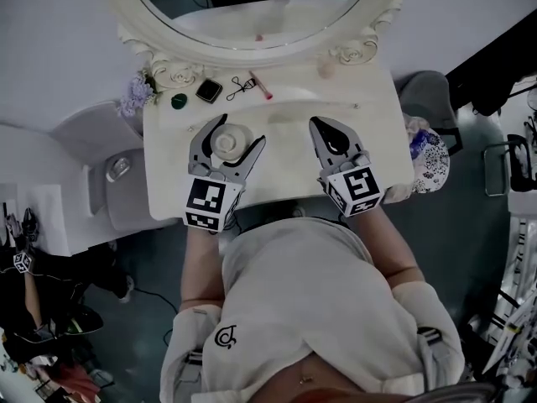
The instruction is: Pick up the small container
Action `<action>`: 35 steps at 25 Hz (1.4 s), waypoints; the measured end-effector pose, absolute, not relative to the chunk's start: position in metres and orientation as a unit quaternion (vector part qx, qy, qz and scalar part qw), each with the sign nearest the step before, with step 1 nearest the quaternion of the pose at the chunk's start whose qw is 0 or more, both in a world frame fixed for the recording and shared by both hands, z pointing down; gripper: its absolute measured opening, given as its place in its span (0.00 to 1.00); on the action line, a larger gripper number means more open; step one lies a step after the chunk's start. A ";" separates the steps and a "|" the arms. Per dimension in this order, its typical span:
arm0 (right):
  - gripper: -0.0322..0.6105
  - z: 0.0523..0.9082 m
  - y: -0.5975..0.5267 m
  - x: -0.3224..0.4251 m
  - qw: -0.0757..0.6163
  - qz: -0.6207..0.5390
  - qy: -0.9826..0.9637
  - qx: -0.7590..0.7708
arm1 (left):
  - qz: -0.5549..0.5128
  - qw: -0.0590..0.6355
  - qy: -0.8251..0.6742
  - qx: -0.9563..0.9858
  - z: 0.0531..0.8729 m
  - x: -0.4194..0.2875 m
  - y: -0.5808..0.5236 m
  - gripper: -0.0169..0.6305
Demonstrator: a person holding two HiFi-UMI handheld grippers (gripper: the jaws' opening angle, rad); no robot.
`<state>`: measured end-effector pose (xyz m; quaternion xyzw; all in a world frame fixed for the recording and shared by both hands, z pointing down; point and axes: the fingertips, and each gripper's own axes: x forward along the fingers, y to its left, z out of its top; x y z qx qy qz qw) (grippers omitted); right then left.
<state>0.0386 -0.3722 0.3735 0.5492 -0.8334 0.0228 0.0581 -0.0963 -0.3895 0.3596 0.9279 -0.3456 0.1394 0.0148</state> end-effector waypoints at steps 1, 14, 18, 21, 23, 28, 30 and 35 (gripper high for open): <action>0.06 0.370 -0.372 0.038 0.059 0.016 -0.835 0.547 | 0.136 0.014 -0.346 0.928 0.356 -0.097 -0.389 0.57; 0.06 0.362 -0.367 0.035 0.061 0.002 -0.841 0.537 | 0.132 0.005 -0.352 0.927 0.346 -0.099 -0.384 0.57; 0.06 0.360 -0.368 0.036 0.058 0.001 -0.841 0.538 | 0.133 0.005 -0.351 0.927 0.345 -0.096 -0.384 0.57; 0.06 0.360 -0.369 0.038 0.057 0.003 -0.839 0.542 | 0.132 0.005 -0.349 0.928 0.344 -0.094 -0.383 0.57; 0.06 0.361 -0.369 0.038 0.055 0.006 -0.838 0.543 | 0.132 0.005 -0.350 0.927 0.344 -0.095 -0.383 0.57; 0.06 0.362 -0.368 0.037 0.047 0.013 -0.840 0.540 | 0.136 0.007 -0.350 0.927 0.348 -0.094 -0.382 0.57; 0.06 0.363 -0.368 0.037 0.046 0.015 -0.841 0.539 | 0.137 0.007 -0.350 0.927 0.349 -0.092 -0.381 0.57; 0.06 0.364 -0.368 0.037 0.045 0.014 -0.843 0.536 | 0.136 0.007 -0.348 0.927 0.349 -0.089 -0.382 0.57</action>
